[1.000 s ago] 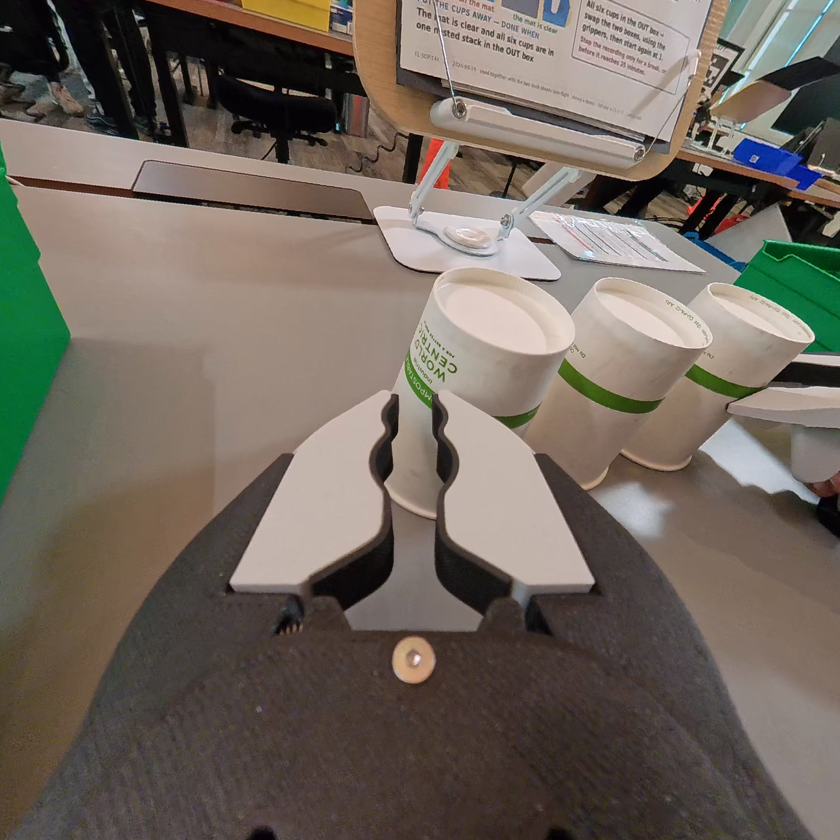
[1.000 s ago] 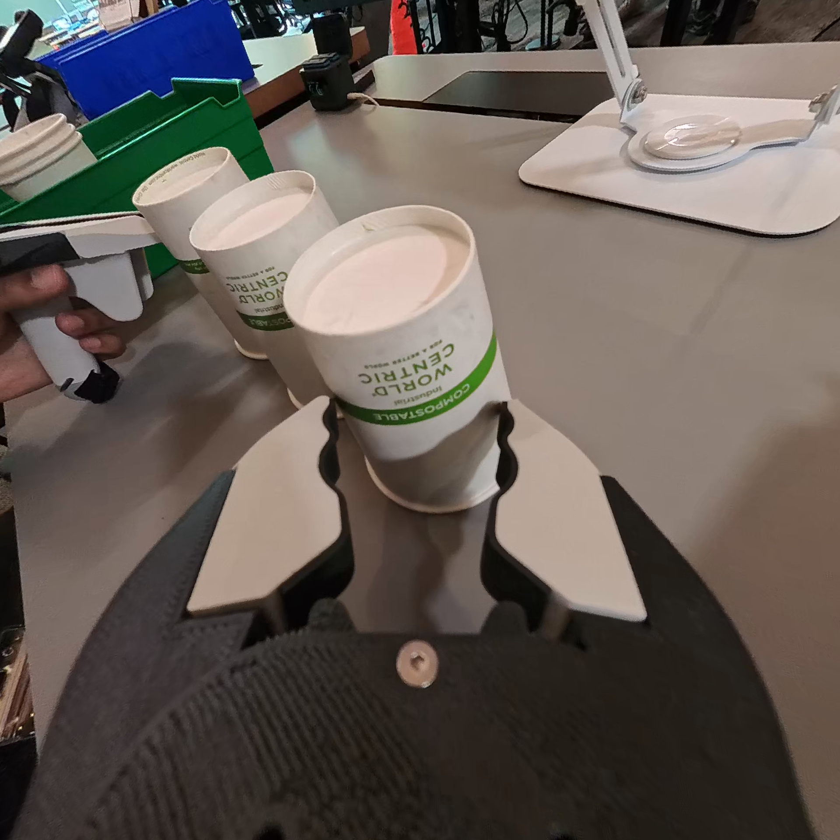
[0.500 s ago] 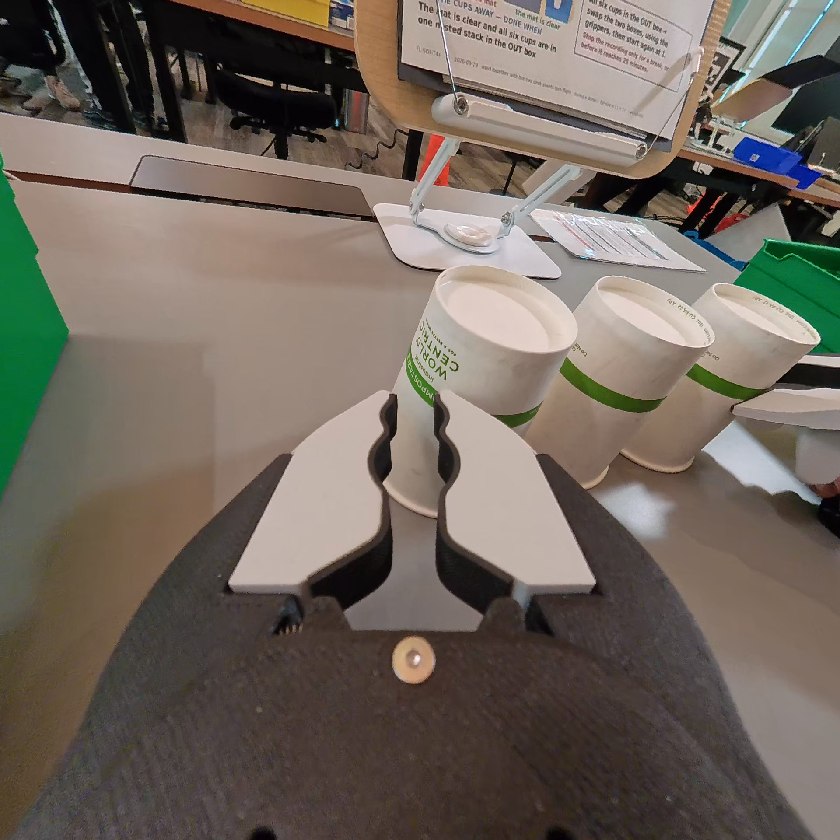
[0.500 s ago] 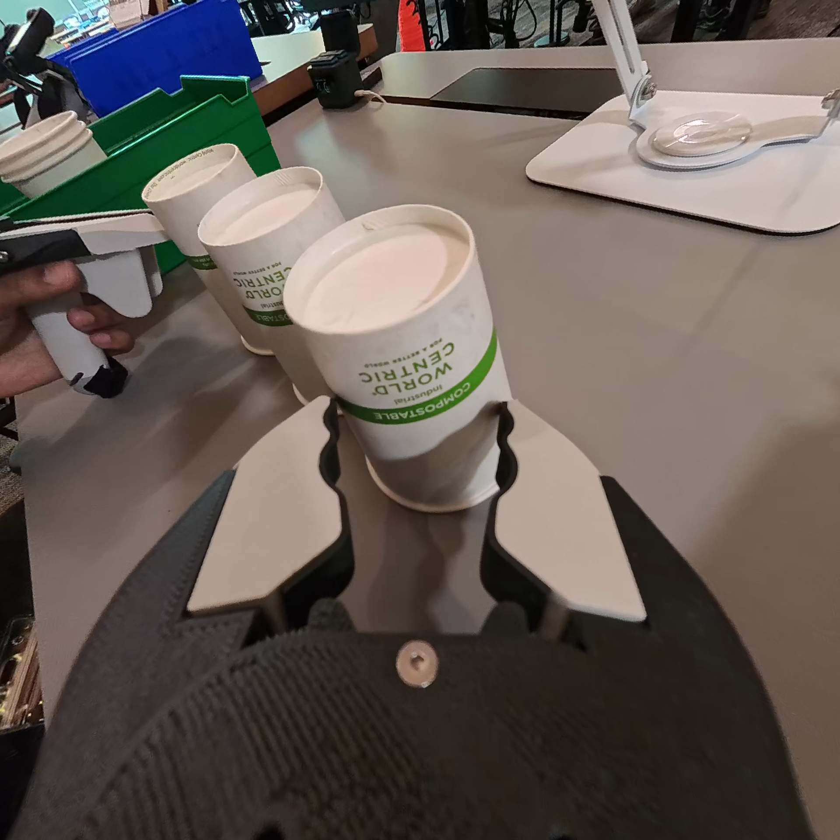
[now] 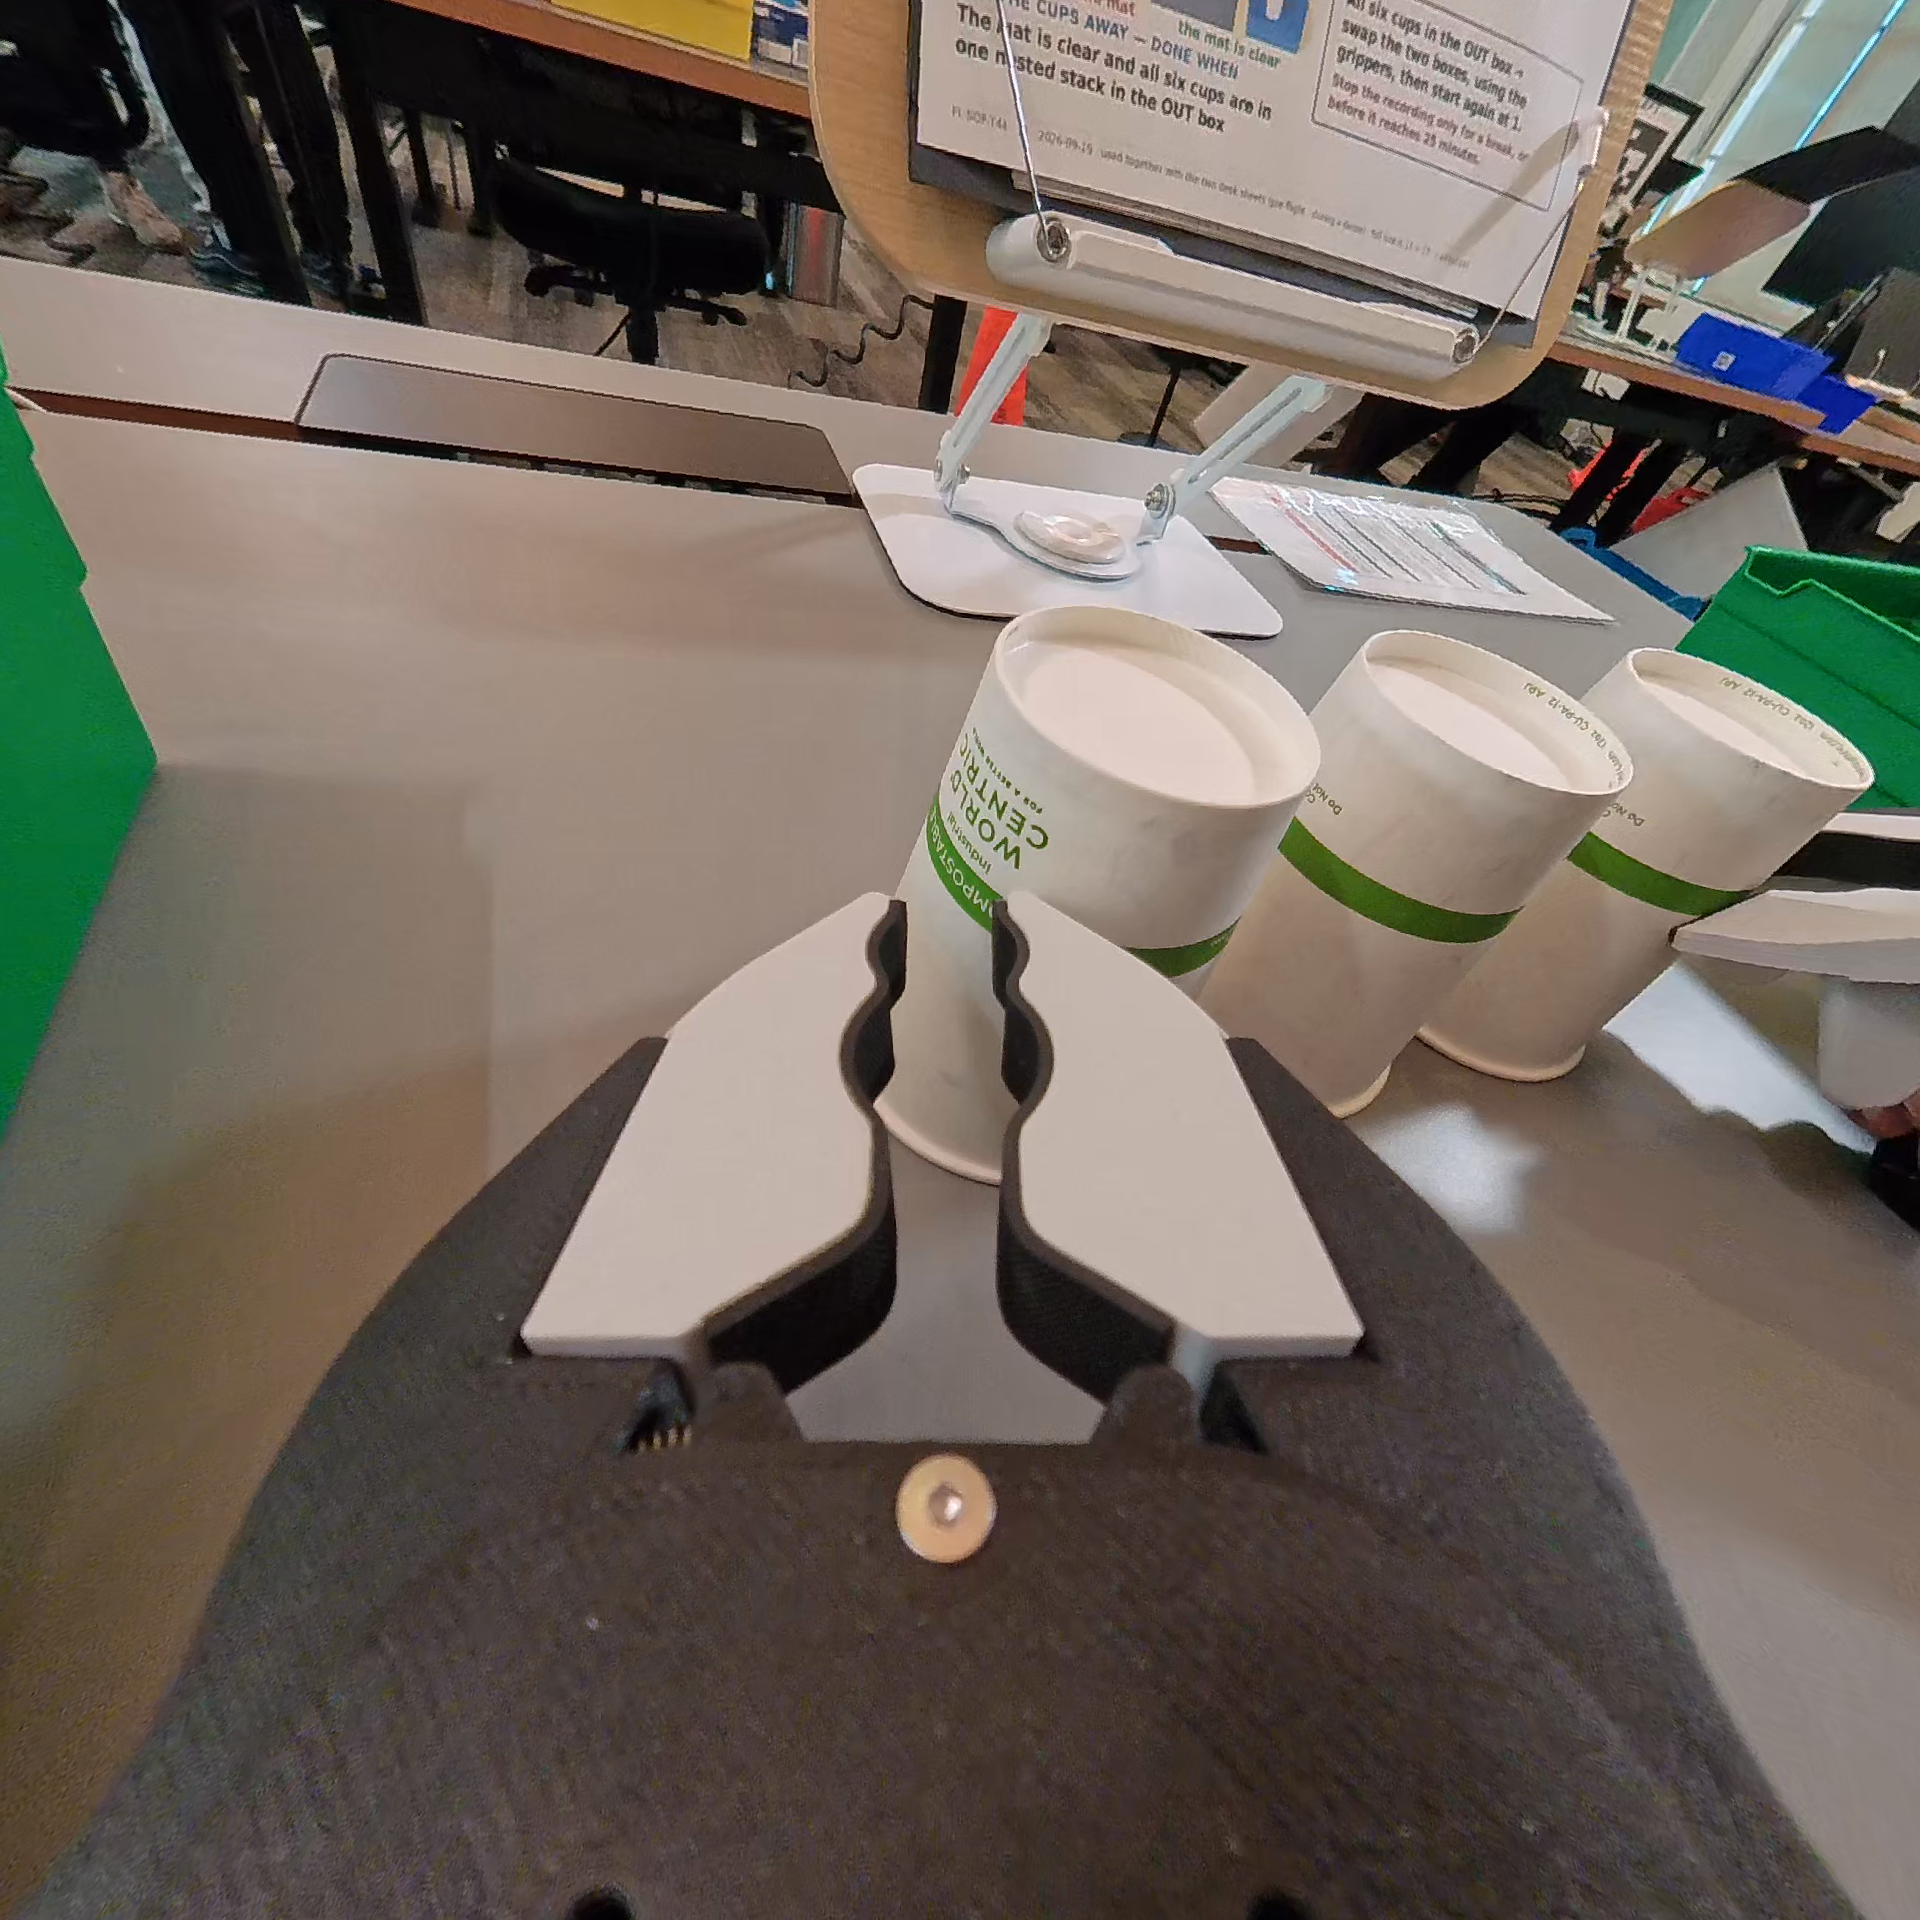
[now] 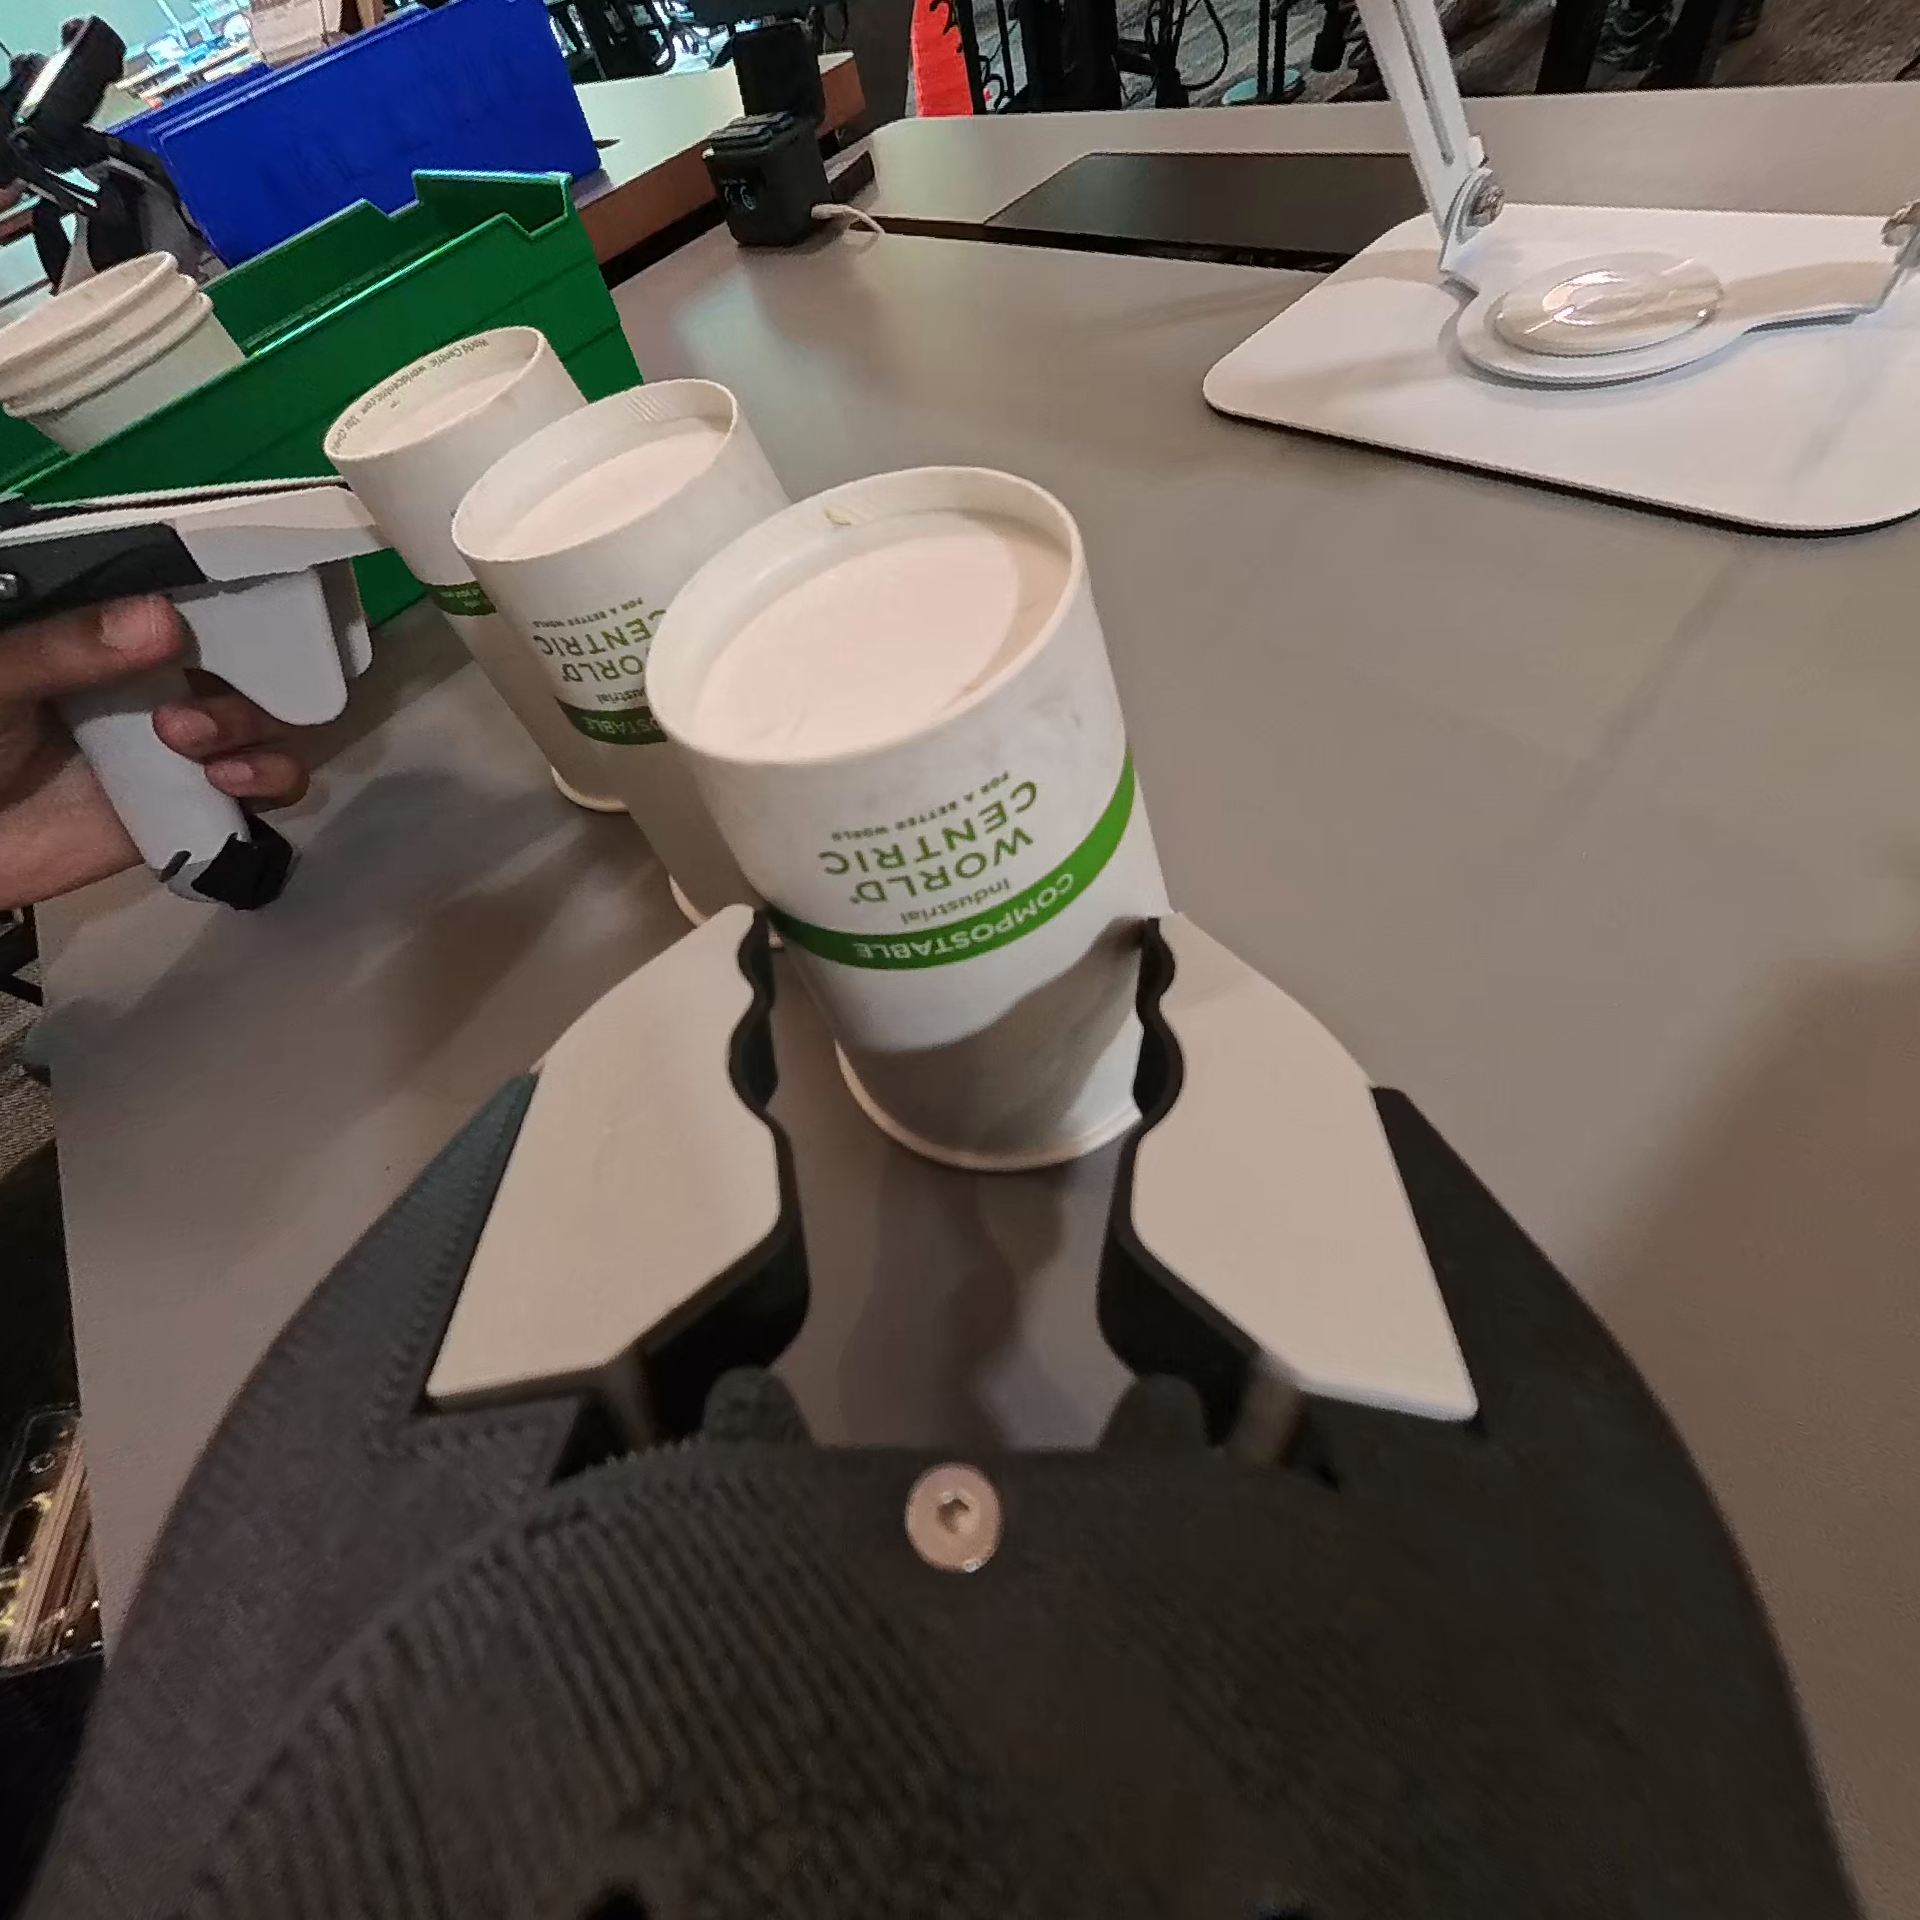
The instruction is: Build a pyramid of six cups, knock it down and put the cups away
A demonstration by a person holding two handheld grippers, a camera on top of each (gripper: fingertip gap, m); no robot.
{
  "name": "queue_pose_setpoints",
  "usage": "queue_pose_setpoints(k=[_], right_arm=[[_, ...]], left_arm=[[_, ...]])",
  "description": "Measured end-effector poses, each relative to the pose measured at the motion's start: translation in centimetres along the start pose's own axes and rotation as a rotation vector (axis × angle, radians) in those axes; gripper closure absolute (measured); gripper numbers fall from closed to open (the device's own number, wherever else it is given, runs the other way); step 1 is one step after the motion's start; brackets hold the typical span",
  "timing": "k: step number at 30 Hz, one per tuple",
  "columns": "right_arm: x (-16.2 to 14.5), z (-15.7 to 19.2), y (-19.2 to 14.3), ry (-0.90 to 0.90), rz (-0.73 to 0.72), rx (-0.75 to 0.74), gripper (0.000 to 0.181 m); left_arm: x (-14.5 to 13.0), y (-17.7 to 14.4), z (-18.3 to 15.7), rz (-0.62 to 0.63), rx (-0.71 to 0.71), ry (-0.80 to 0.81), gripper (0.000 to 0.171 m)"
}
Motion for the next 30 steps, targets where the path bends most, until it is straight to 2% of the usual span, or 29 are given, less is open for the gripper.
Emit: queue_pose_setpoints(k=[30], right_arm=[[-0.07, 0.04, -0.01, 0.005, 0.005, 0.006, 0.112]], left_arm=[[-0.06, 0.03, 0.07, 0.006, -0.001, -0.007, 0.154]])
Point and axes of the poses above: each gripper's, where its closed fingertips meet, y out along the fingers, x out of its top, z = x × y across the jaws, the point moved 6 cm from there along -y, back along the fingers, and after that the axes turned 6 degrees about -y, right-handed, at the moved point
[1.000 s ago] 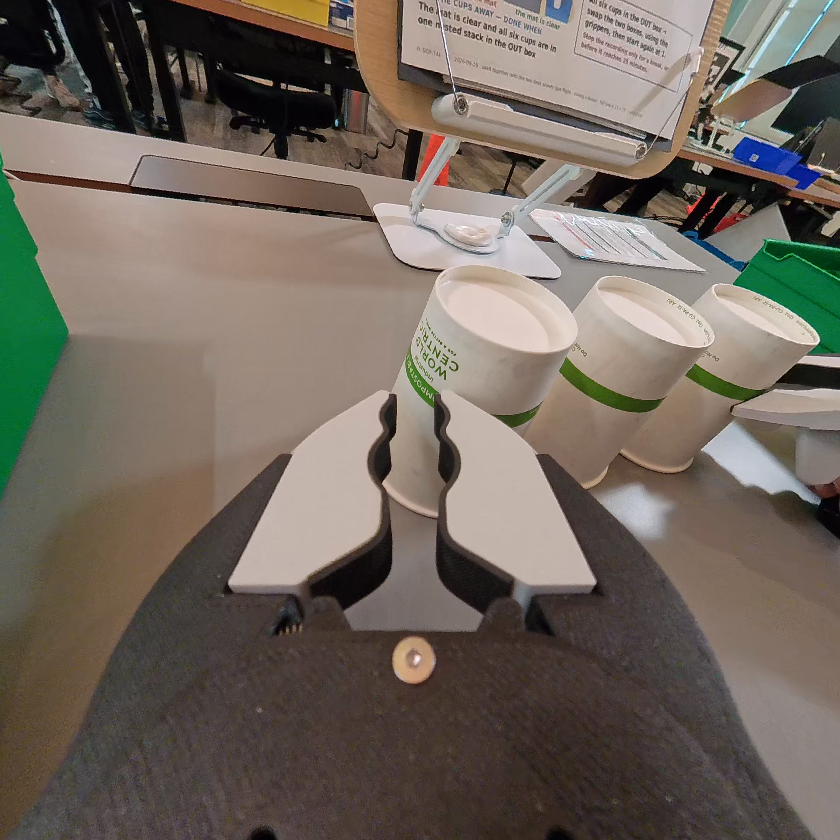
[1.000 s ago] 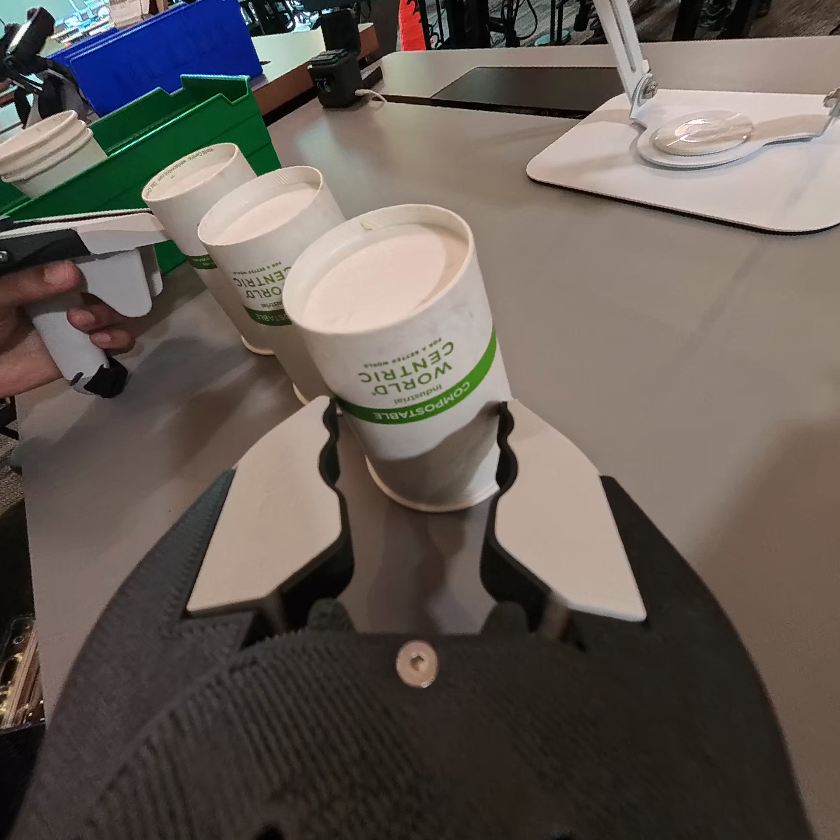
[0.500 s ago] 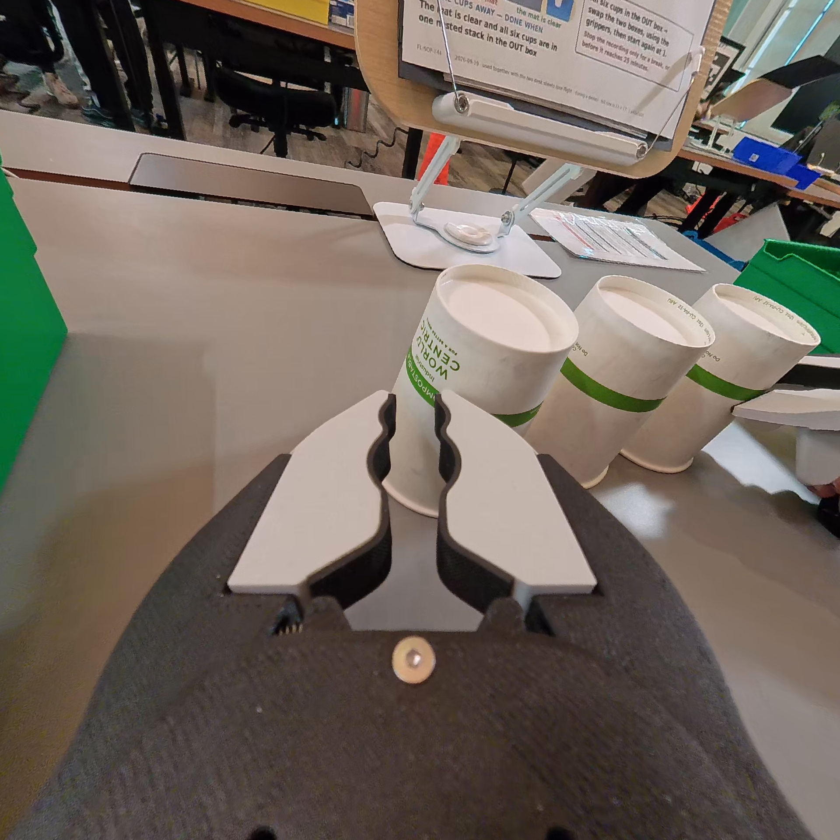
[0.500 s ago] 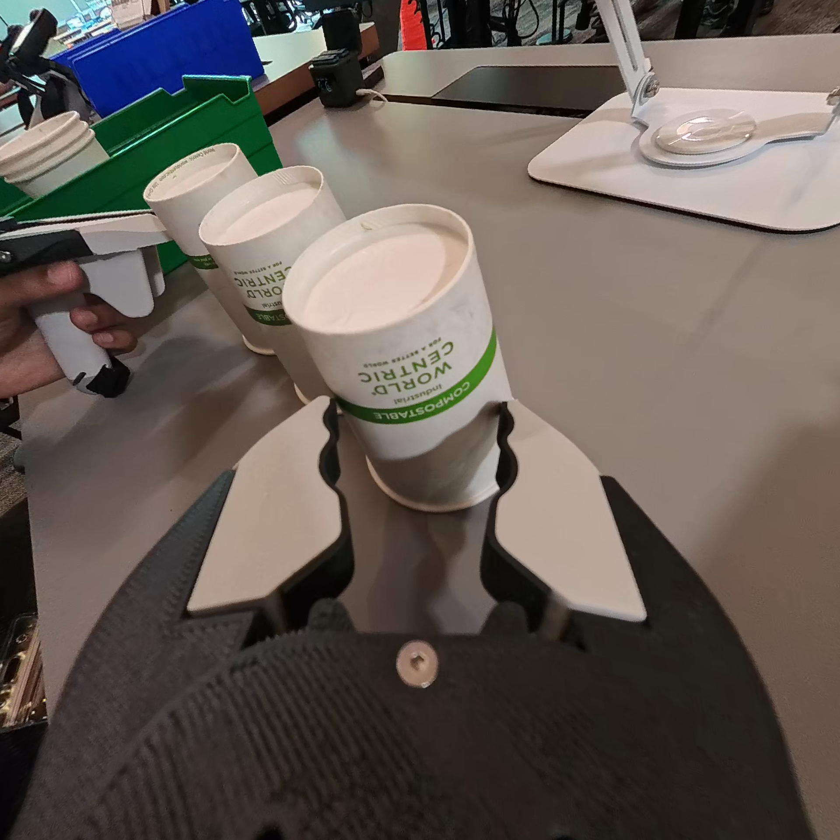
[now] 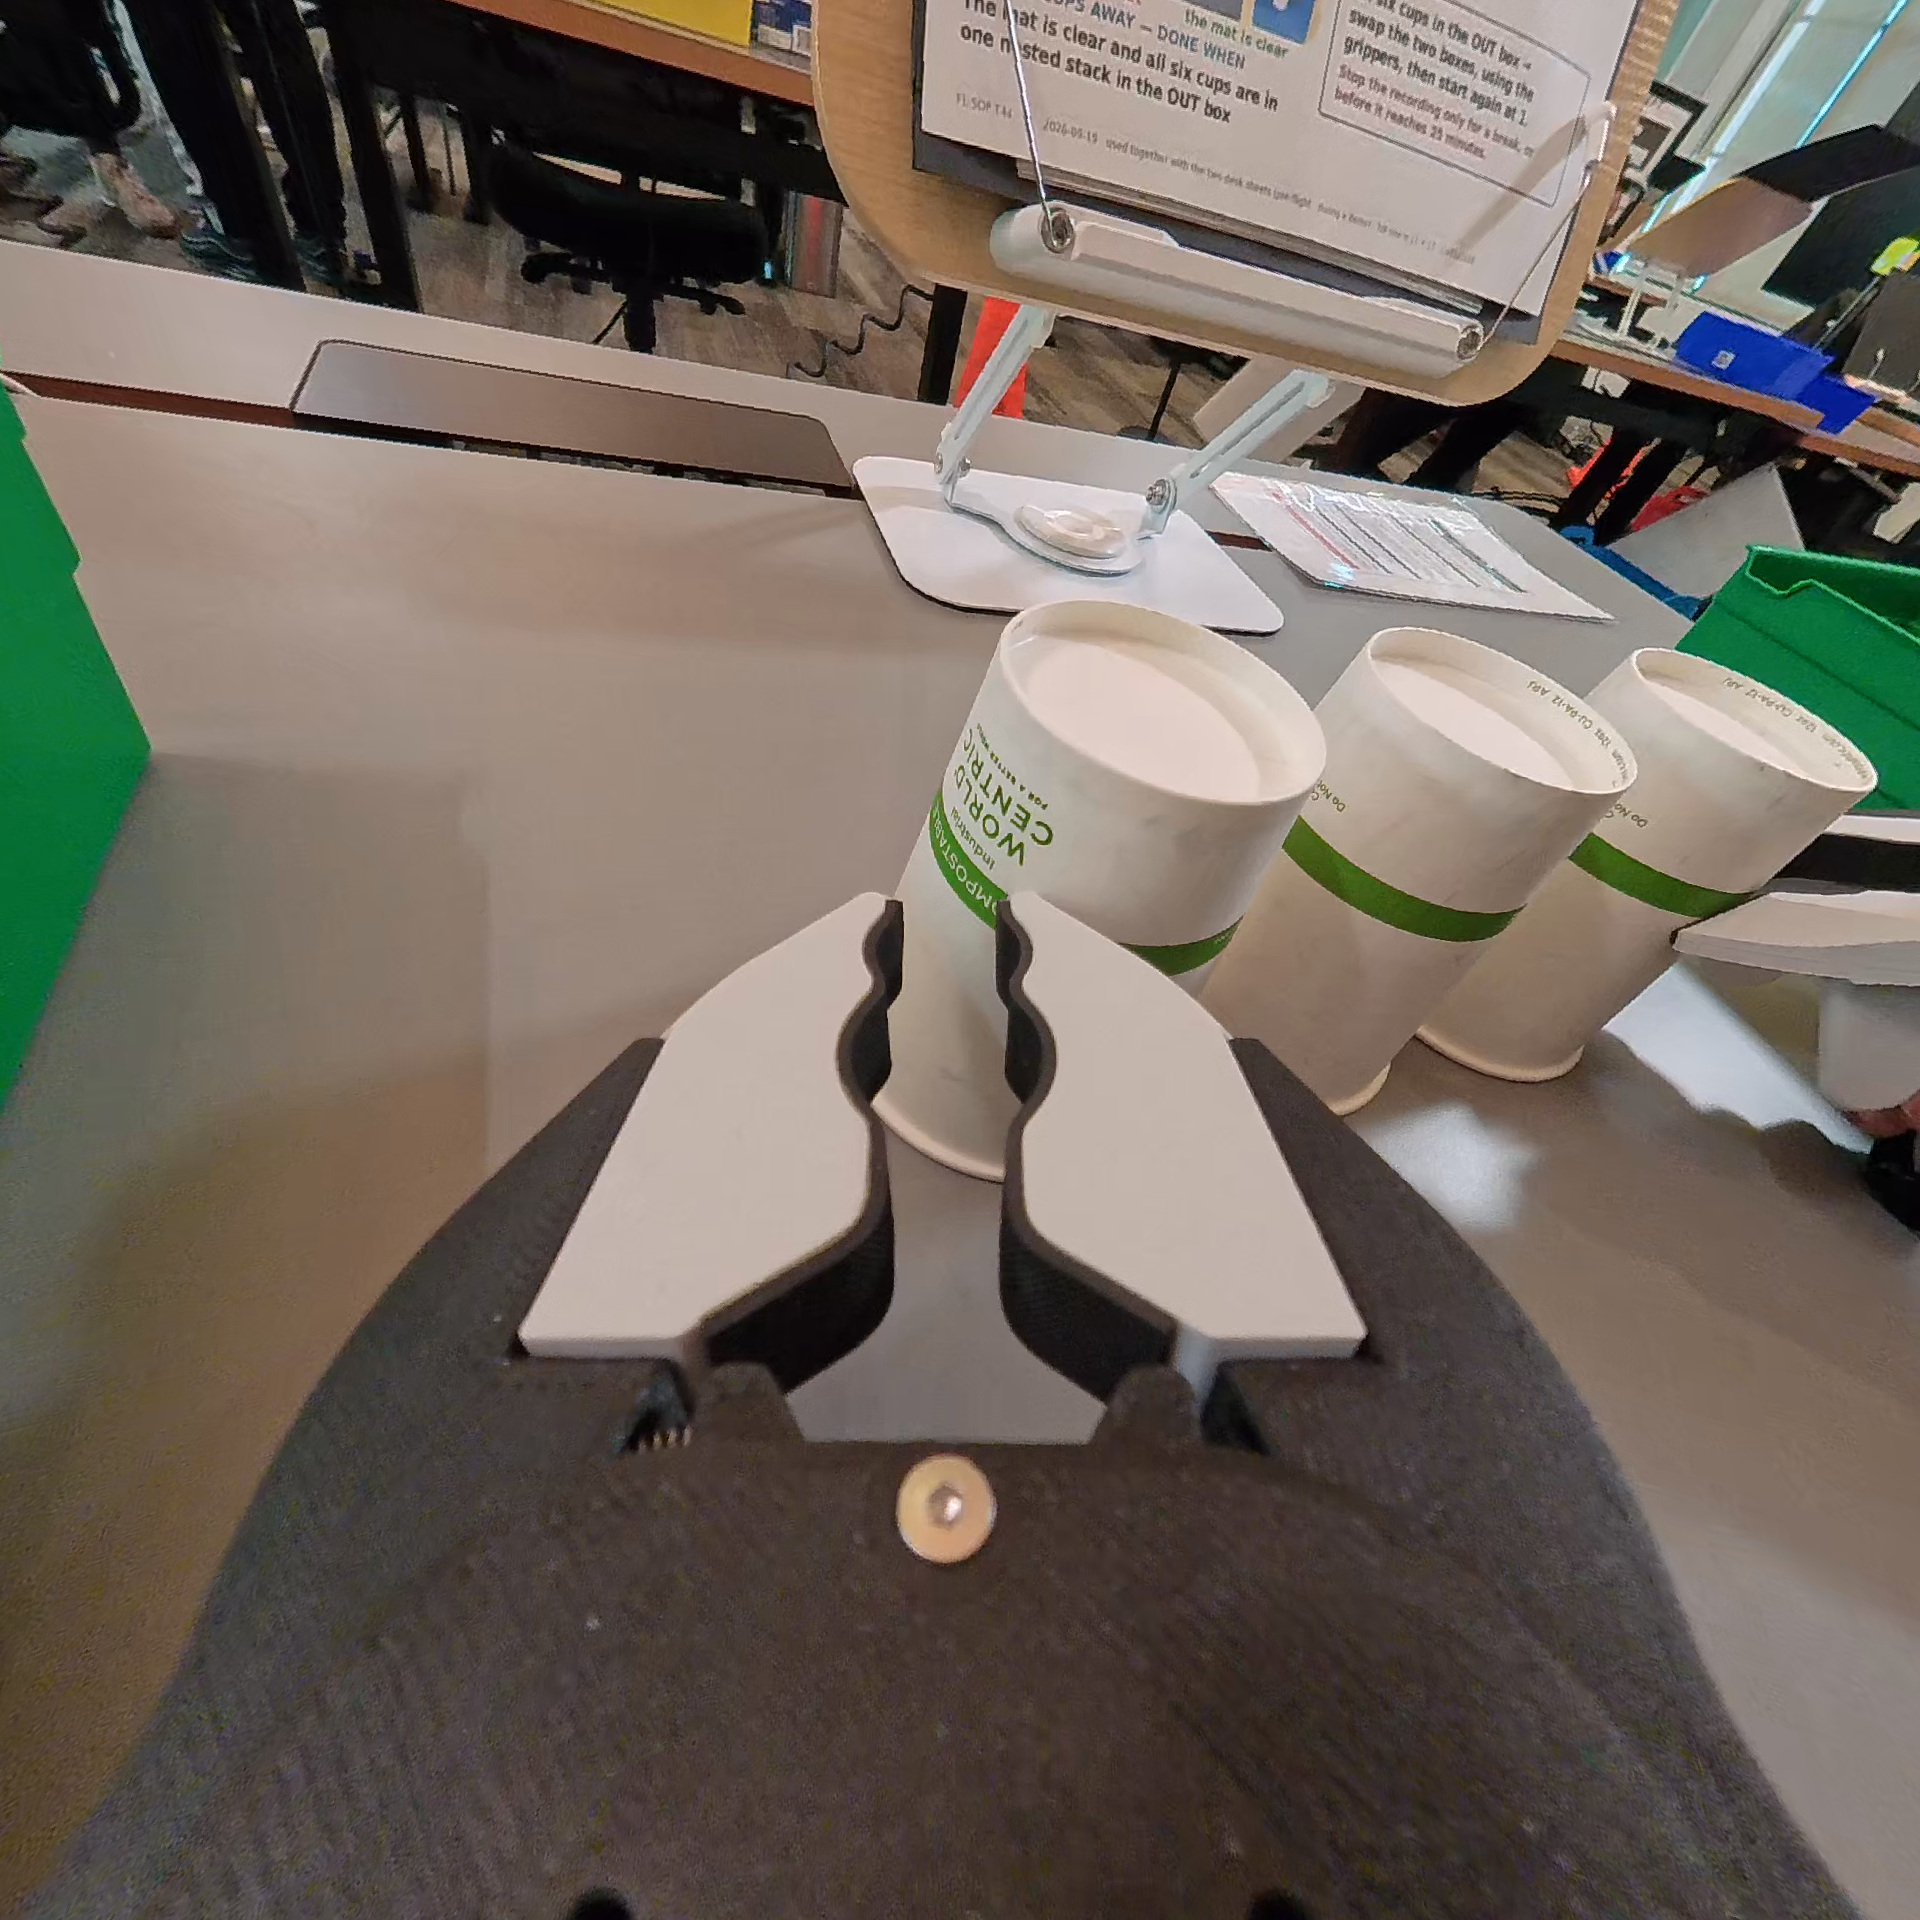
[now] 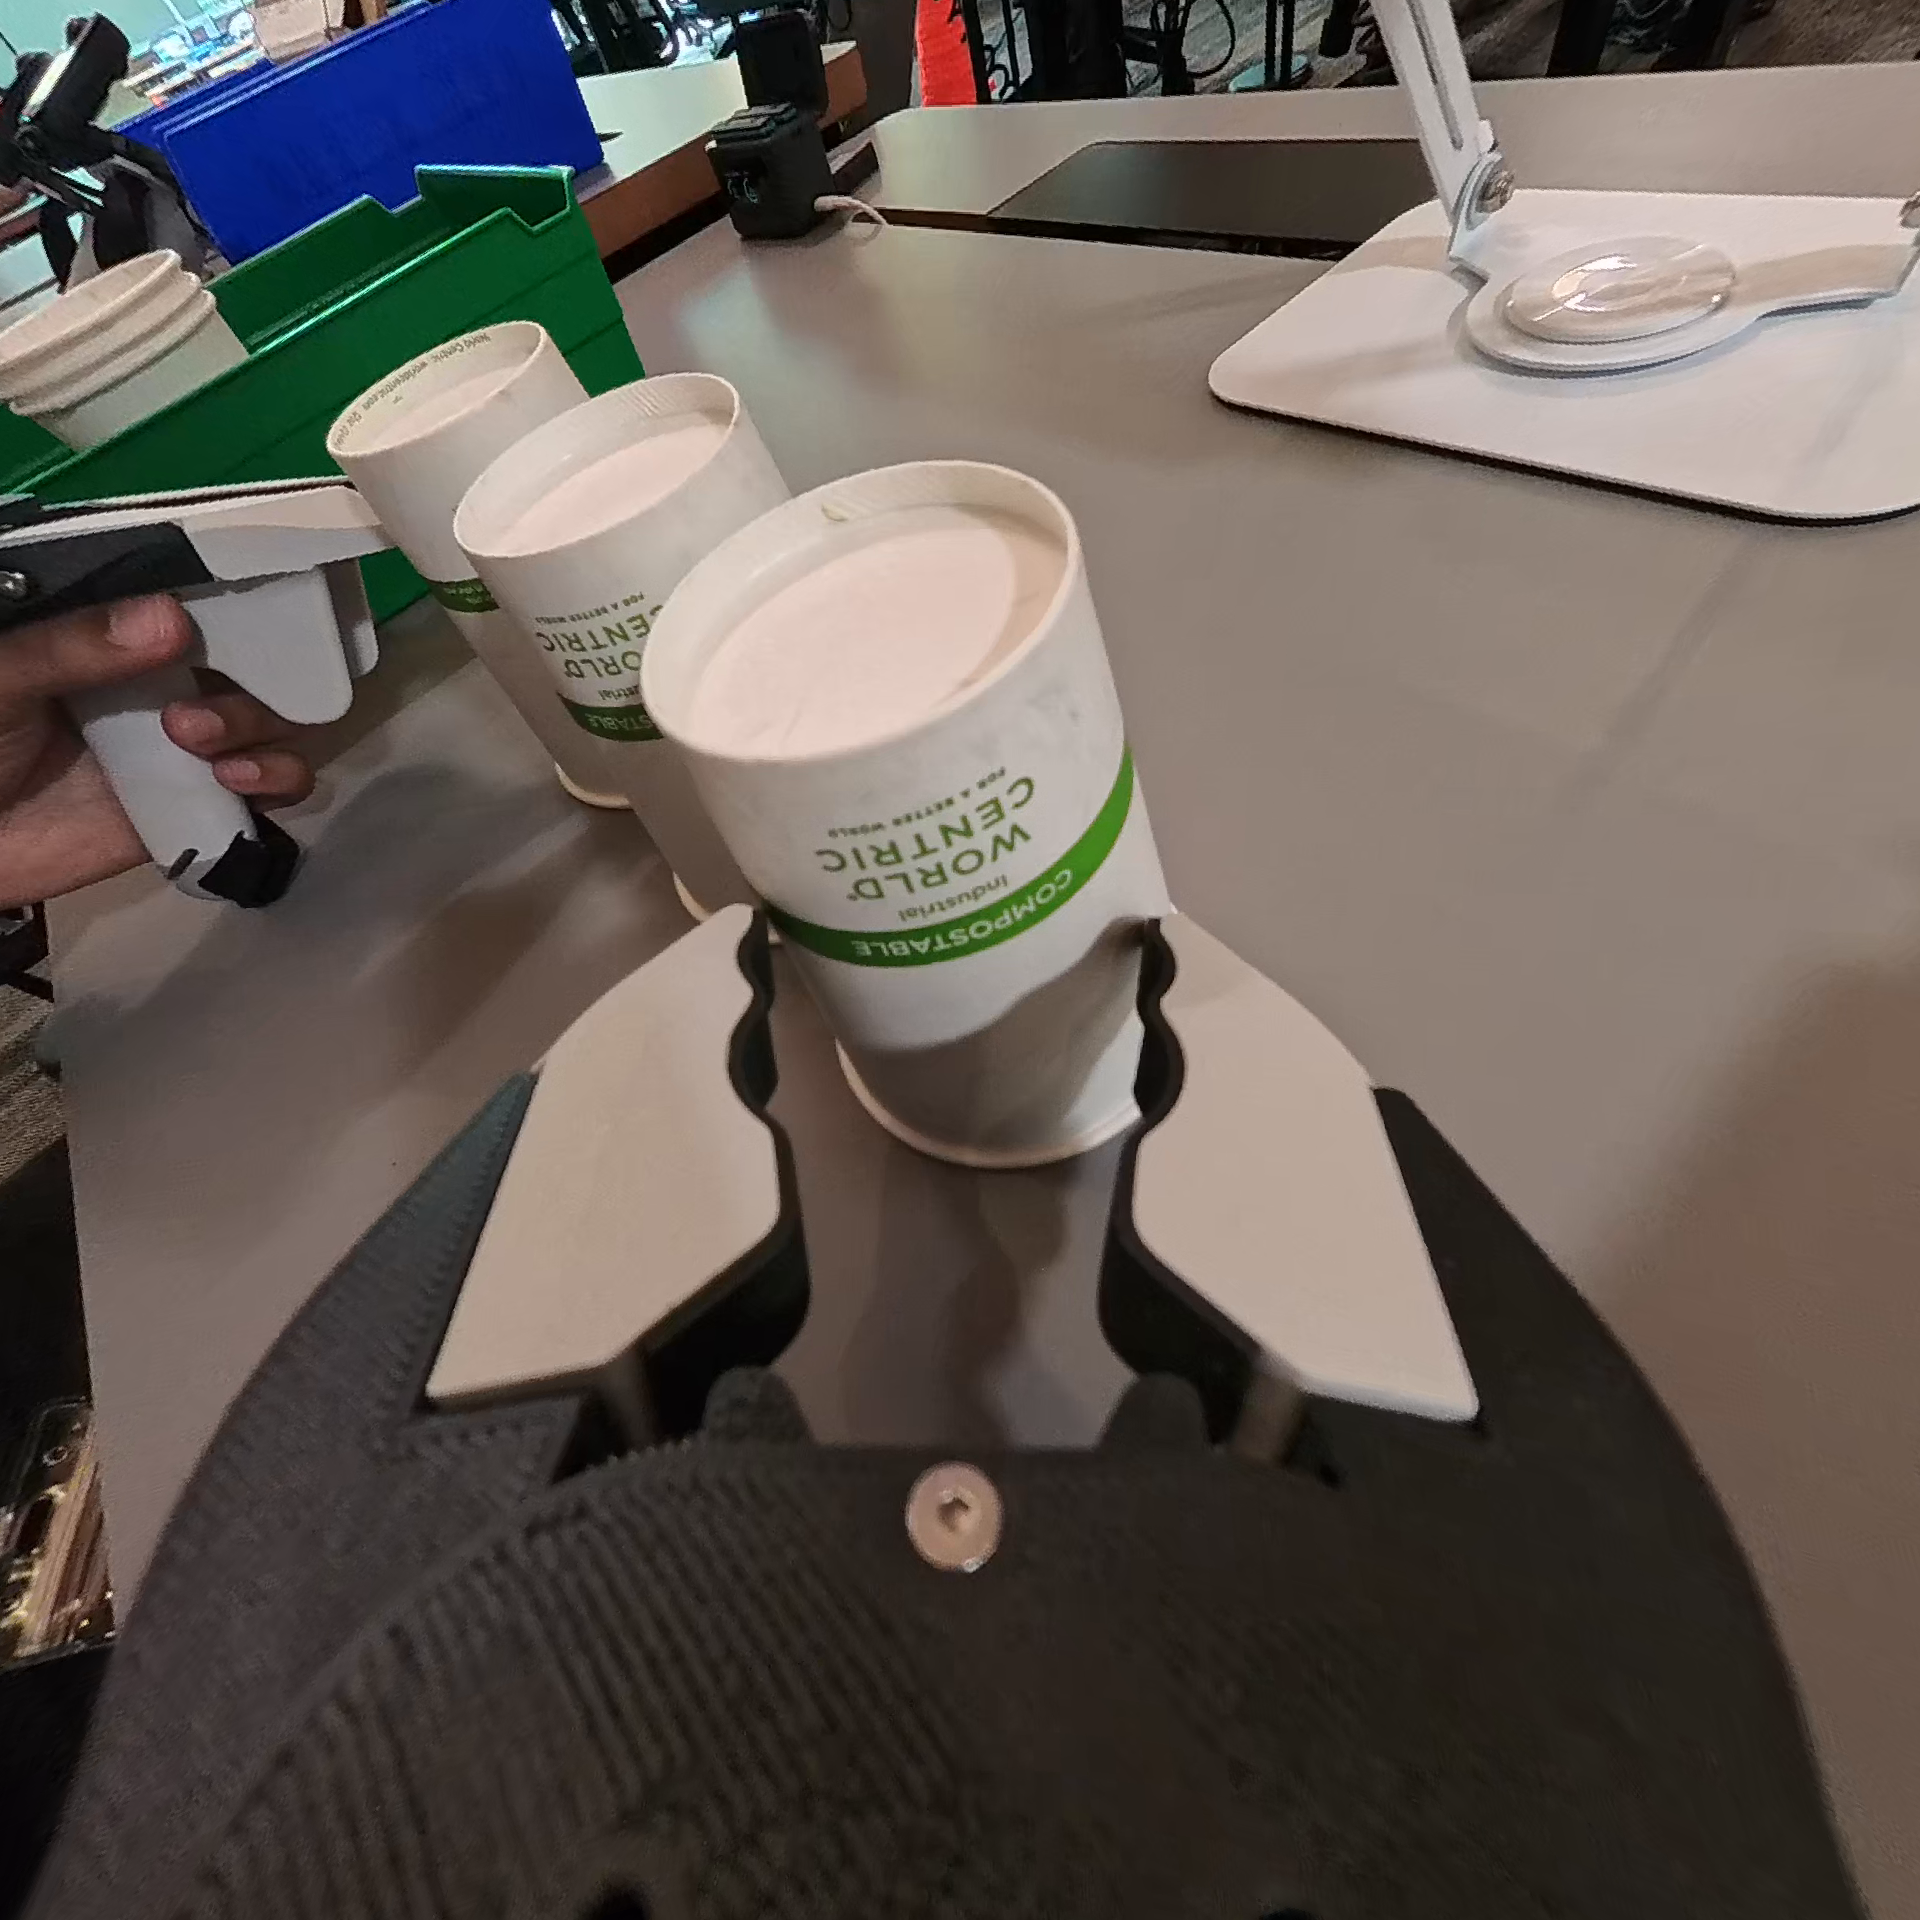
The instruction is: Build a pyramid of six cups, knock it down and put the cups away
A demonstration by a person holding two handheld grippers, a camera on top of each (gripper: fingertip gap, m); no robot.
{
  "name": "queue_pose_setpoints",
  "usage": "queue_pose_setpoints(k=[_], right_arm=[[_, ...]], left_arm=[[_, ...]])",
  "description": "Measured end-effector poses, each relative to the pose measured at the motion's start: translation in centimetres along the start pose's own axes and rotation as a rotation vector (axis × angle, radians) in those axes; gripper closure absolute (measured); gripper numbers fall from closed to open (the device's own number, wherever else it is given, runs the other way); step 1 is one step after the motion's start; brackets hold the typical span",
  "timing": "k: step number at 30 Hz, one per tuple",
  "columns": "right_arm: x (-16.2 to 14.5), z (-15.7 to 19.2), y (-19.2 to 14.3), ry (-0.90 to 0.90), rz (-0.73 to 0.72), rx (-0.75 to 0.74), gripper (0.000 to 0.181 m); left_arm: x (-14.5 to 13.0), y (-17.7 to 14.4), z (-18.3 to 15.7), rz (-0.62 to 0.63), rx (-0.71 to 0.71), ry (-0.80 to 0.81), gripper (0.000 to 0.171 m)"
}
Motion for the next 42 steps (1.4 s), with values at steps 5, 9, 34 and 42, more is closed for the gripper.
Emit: queue_pose_setpoints(k=[5, 9, 34, 42], right_arm=[[0.0, -0.1, 0.0, 0.008, 0.002, -0.001, 0.108], [0.0, -0.1, 0.0, 0.009, 0.0, 0.001, 0.107], [2.9, -1.0, -3.0, -0.056, -0.245, -0.072, 0.105], [3.0, -1.6, -3.4, -0.04, -0.255, -0.086, 0.106]], left_arm=[[0.0, 0.0, 0.0, 0.0, 0.0, 0.0, 0.154], [0.0, 0.0, 0.0, 0.0, 0.0, -0.001, 0.154], [2.1, -1.2, -1.0, -0.098, -0.037, 0.073, 0.147], [11.4, -10.0, 3.2, -0.126, -0.015, 0.421, 0.16]])
Point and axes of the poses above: each gripper's, where its closed fingertips meet, y out along the fingers, x out of its top, z = x × y across the jaws, the point moved 6 cm from there along -y, back along the fingers, and after that the axes turned 6 degrees about -y, right-handed, at the moved point
